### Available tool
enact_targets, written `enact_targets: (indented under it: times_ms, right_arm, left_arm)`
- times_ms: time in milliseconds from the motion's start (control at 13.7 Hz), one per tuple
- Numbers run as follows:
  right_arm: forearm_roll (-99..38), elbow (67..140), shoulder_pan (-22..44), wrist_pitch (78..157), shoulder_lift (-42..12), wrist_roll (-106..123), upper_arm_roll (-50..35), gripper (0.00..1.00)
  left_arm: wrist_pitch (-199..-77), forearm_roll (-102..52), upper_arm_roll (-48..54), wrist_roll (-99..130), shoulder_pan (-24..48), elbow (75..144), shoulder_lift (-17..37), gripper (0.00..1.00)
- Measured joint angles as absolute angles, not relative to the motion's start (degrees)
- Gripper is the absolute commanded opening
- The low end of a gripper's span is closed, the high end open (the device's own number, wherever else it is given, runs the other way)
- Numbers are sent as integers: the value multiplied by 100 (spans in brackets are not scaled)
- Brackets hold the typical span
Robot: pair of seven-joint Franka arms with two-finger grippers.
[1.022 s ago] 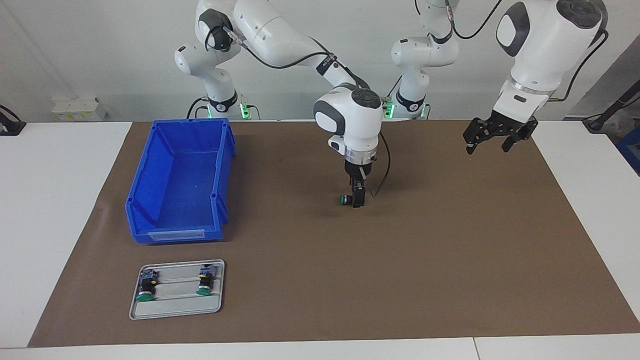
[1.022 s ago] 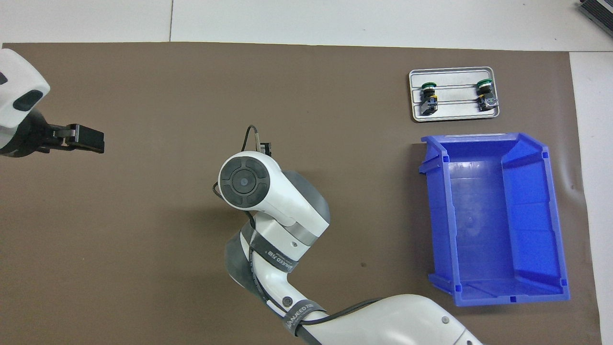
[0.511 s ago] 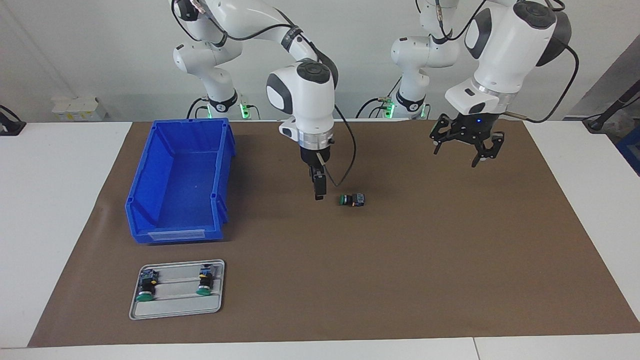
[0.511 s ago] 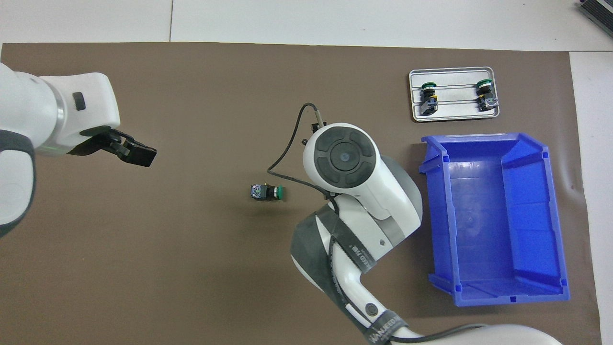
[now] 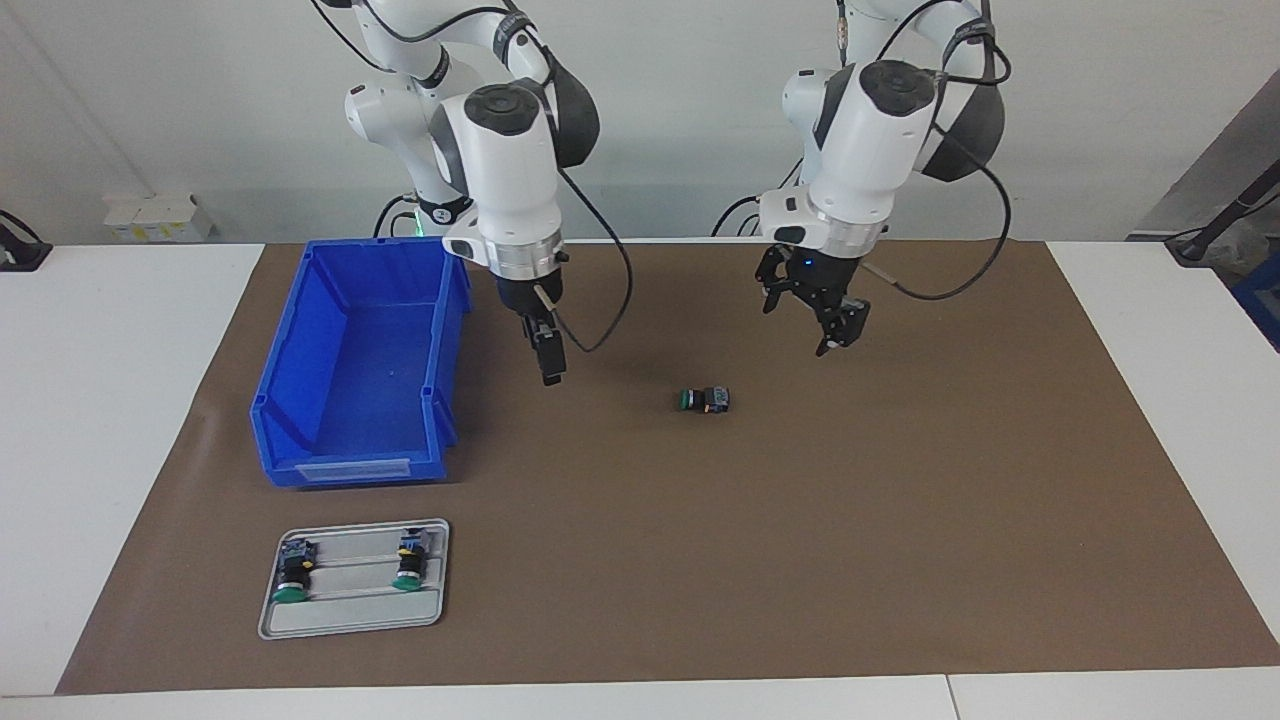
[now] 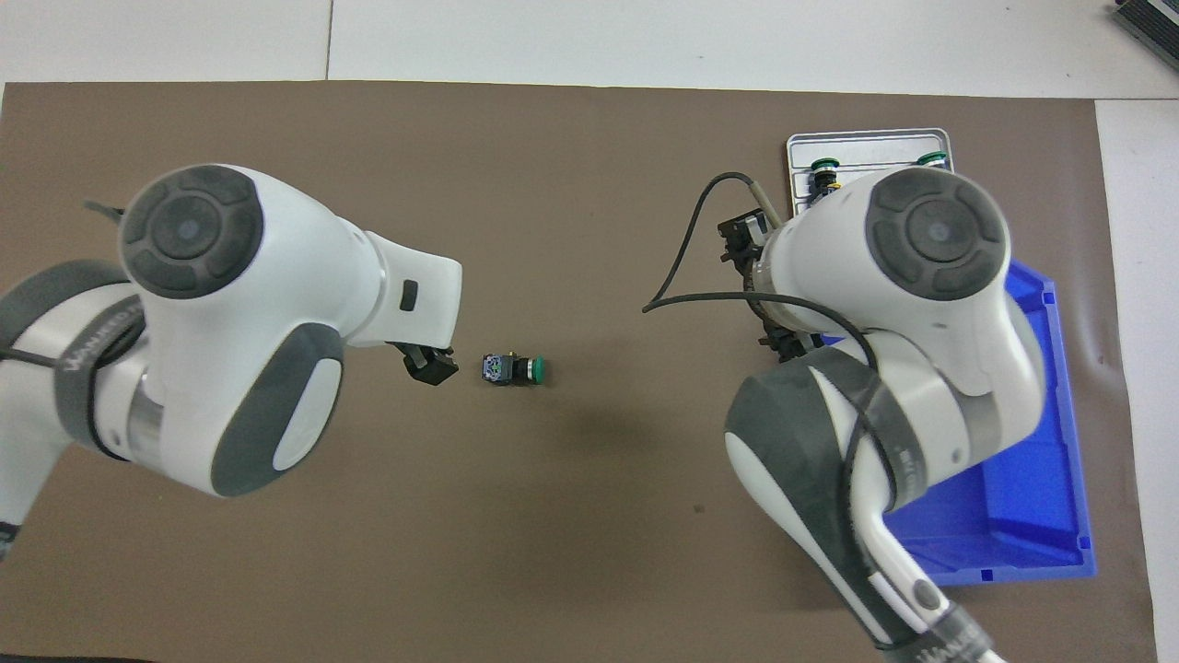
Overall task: Place and press button with both arms
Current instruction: 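Withdraw the right gripper to the bin while the left gripper approaches the part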
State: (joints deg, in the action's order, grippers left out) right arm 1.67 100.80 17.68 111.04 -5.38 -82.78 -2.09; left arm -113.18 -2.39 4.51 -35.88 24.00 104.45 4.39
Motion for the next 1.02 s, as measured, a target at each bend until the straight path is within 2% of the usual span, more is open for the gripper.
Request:
enact_targets:
  times_ms: [292, 657, 1022]
  right_arm:
    - [97, 10141, 964, 10517, -138, -5660, -195, 100]
    - [90, 10151, 218, 10406, 39, -3260, -181, 100]
    - [91, 10051, -94, 10373, 69, -1457, -172, 100]
  left_arm:
    - [-12070, -237, 450, -4086, 2831, 11112, 473, 99]
    - [-12252, 64, 366, -4971, 2821, 11231, 481, 99]
    - [-12784, 87, 413, -4957, 3068, 11311, 1038, 99]
